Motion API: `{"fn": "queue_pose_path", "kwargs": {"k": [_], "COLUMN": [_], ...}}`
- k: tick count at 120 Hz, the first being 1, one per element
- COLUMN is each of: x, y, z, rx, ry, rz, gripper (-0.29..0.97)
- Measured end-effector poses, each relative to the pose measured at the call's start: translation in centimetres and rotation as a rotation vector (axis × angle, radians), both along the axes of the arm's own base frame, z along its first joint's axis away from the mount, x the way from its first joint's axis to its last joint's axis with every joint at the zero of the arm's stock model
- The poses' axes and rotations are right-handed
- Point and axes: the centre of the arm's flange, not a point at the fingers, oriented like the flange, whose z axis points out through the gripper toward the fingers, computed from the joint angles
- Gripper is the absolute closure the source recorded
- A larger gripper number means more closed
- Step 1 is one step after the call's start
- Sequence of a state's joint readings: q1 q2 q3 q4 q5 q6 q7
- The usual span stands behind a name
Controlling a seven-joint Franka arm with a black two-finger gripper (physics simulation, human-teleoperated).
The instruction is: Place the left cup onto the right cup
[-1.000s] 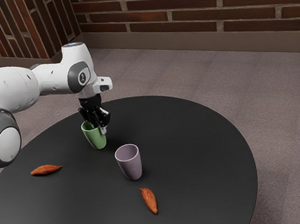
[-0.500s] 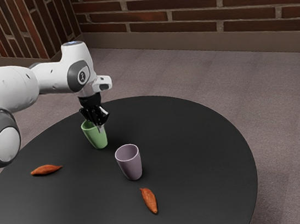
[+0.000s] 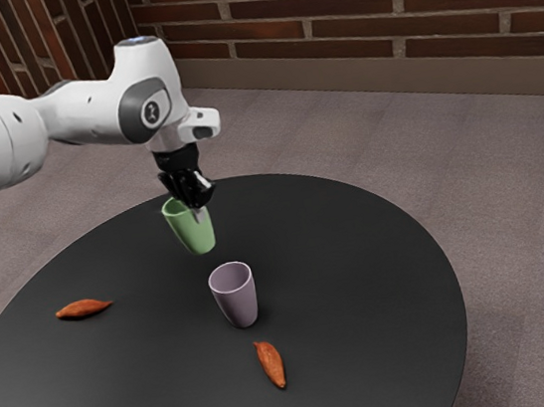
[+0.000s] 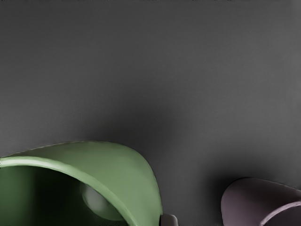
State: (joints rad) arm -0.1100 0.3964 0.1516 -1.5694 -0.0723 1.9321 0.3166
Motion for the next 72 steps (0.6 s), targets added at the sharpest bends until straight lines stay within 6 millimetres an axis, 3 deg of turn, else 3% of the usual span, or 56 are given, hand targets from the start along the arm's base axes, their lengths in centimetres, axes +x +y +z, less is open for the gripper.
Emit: {"fn": "queue_pose_path", "kwargs": {"k": [32, 72], "x": [-3.1, -6.6], "y": [-4.9, -9.7], "z": [3.6, 3.9], "rx": [0.012, 0.026], "ry": [-0.014, 0.017], "rz": [-0.066, -0.099], "gripper": [0.79, 0.79]}}
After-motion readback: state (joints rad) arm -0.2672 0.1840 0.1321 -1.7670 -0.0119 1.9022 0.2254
